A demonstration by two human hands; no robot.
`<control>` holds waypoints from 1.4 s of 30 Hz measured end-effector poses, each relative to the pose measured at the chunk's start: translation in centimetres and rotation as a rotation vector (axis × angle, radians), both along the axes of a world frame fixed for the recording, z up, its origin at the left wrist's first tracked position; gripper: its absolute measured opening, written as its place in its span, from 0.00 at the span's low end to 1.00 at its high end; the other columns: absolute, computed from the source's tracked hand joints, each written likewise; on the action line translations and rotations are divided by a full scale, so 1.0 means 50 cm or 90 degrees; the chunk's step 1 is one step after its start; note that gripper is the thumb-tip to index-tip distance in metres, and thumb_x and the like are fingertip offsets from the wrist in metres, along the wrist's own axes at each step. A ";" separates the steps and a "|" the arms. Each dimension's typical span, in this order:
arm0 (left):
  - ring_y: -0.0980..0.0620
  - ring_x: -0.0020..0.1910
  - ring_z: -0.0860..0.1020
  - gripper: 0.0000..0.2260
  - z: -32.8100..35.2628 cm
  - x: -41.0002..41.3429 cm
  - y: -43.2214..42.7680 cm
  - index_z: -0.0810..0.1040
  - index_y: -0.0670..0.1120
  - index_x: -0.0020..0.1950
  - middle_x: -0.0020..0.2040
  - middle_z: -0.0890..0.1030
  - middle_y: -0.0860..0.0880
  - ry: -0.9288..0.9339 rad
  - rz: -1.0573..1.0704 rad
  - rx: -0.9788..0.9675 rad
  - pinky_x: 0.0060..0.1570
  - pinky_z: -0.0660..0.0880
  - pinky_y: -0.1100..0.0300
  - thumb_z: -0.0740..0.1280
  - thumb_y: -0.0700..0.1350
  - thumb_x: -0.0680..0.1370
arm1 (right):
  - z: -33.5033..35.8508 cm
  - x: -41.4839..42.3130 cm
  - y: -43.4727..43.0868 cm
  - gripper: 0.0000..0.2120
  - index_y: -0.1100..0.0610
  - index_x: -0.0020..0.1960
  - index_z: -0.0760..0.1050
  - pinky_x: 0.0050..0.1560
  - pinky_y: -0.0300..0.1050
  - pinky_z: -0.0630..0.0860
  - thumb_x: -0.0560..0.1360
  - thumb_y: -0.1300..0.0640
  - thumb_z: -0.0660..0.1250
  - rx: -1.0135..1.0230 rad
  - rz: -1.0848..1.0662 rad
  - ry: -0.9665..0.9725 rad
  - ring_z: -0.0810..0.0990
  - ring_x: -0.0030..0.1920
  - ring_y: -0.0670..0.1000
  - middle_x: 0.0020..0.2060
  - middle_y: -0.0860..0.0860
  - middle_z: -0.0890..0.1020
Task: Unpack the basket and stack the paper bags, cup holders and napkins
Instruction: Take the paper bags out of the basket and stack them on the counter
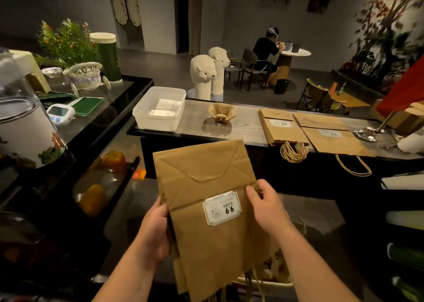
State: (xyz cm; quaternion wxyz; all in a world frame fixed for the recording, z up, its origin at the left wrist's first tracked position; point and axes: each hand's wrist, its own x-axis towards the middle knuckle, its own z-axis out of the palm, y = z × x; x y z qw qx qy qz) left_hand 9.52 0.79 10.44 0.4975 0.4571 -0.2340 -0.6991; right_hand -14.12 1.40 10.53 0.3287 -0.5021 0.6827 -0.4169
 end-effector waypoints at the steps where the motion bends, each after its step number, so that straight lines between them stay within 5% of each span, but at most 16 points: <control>1: 0.39 0.48 0.86 0.14 -0.004 -0.005 0.000 0.80 0.54 0.64 0.53 0.87 0.40 0.013 -0.004 0.010 0.45 0.82 0.45 0.57 0.46 0.86 | -0.015 0.002 0.002 0.05 0.49 0.51 0.74 0.49 0.46 0.78 0.84 0.51 0.62 0.006 -0.005 -0.003 0.81 0.52 0.49 0.48 0.48 0.82; 4: 0.39 0.48 0.87 0.22 0.000 -0.019 0.005 0.83 0.46 0.62 0.54 0.86 0.38 0.048 -0.040 0.051 0.42 0.83 0.48 0.54 0.56 0.85 | -0.032 0.005 0.009 0.04 0.47 0.57 0.70 0.48 0.40 0.78 0.83 0.54 0.64 -0.001 -0.026 -0.057 0.81 0.53 0.45 0.52 0.46 0.81; 7: 0.38 0.55 0.85 0.29 -0.004 -0.027 0.011 0.83 0.47 0.63 0.57 0.86 0.40 0.078 -0.043 0.023 0.55 0.80 0.41 0.53 0.67 0.82 | -0.034 0.003 0.013 0.14 0.47 0.63 0.67 0.43 0.35 0.78 0.81 0.56 0.67 -0.012 -0.075 -0.127 0.82 0.53 0.43 0.53 0.44 0.81; 11: 0.43 0.51 0.86 0.14 -0.023 -0.035 0.005 0.78 0.51 0.64 0.55 0.87 0.46 -0.156 0.021 -0.041 0.53 0.82 0.39 0.69 0.52 0.80 | -0.036 -0.002 0.003 0.07 0.46 0.57 0.73 0.47 0.39 0.79 0.80 0.53 0.68 0.007 -0.103 -0.141 0.83 0.53 0.45 0.53 0.46 0.83; 15: 0.43 0.50 0.86 0.09 -0.038 -0.034 -0.004 0.80 0.51 0.58 0.52 0.87 0.46 -0.141 0.099 -0.052 0.52 0.82 0.38 0.71 0.48 0.79 | -0.035 -0.010 0.009 0.08 0.47 0.59 0.79 0.59 0.49 0.80 0.82 0.47 0.65 0.079 -0.040 -0.180 0.82 0.58 0.48 0.55 0.45 0.84; 20: 0.43 0.52 0.86 0.08 -0.073 -0.020 -0.012 0.82 0.49 0.57 0.51 0.88 0.46 -0.130 0.122 -0.061 0.54 0.81 0.42 0.72 0.45 0.78 | -0.037 -0.015 0.020 0.14 0.45 0.68 0.74 0.71 0.55 0.72 0.82 0.51 0.65 0.126 0.017 -0.045 0.75 0.68 0.48 0.64 0.43 0.80; 25: 0.42 0.58 0.82 0.18 -0.093 0.032 -0.022 0.76 0.47 0.63 0.58 0.84 0.42 -0.112 0.200 -0.097 0.53 0.79 0.48 0.73 0.36 0.75 | 0.033 -0.016 -0.002 0.08 0.43 0.53 0.77 0.54 0.49 0.83 0.84 0.55 0.62 0.034 0.128 0.076 0.83 0.49 0.42 0.46 0.41 0.85; 31: 0.52 0.55 0.79 0.35 -0.111 0.126 -0.036 0.67 0.62 0.73 0.61 0.76 0.57 -0.516 0.024 -0.274 0.52 0.80 0.50 0.79 0.43 0.72 | 0.052 0.010 0.001 0.08 0.42 0.58 0.75 0.51 0.41 0.77 0.83 0.52 0.61 -0.072 0.233 0.471 0.78 0.49 0.42 0.48 0.38 0.81; 35: 0.56 0.59 0.78 0.30 -0.140 0.125 -0.030 0.71 0.65 0.67 0.60 0.77 0.58 -0.473 -0.143 -0.291 0.54 0.82 0.52 0.80 0.48 0.71 | 0.024 0.041 0.007 0.08 0.43 0.59 0.75 0.50 0.44 0.77 0.83 0.50 0.59 -0.093 0.266 0.534 0.79 0.50 0.45 0.49 0.40 0.81; 38: 0.62 0.60 0.70 0.14 -0.160 0.116 -0.031 0.73 0.61 0.58 0.56 0.74 0.55 -0.629 -0.079 -0.342 0.59 0.77 0.52 0.74 0.49 0.77 | 0.011 0.040 0.005 0.09 0.43 0.60 0.74 0.54 0.44 0.76 0.83 0.47 0.59 -0.103 0.247 0.556 0.79 0.51 0.45 0.50 0.39 0.82; 42: 0.52 0.58 0.81 0.08 -0.157 0.101 -0.024 0.74 0.54 0.60 0.53 0.82 0.55 -0.419 -0.111 -0.285 0.53 0.82 0.54 0.67 0.45 0.82 | 0.003 0.024 0.005 0.12 0.42 0.56 0.73 0.57 0.43 0.69 0.82 0.39 0.55 -0.073 0.178 0.612 0.73 0.50 0.43 0.47 0.38 0.76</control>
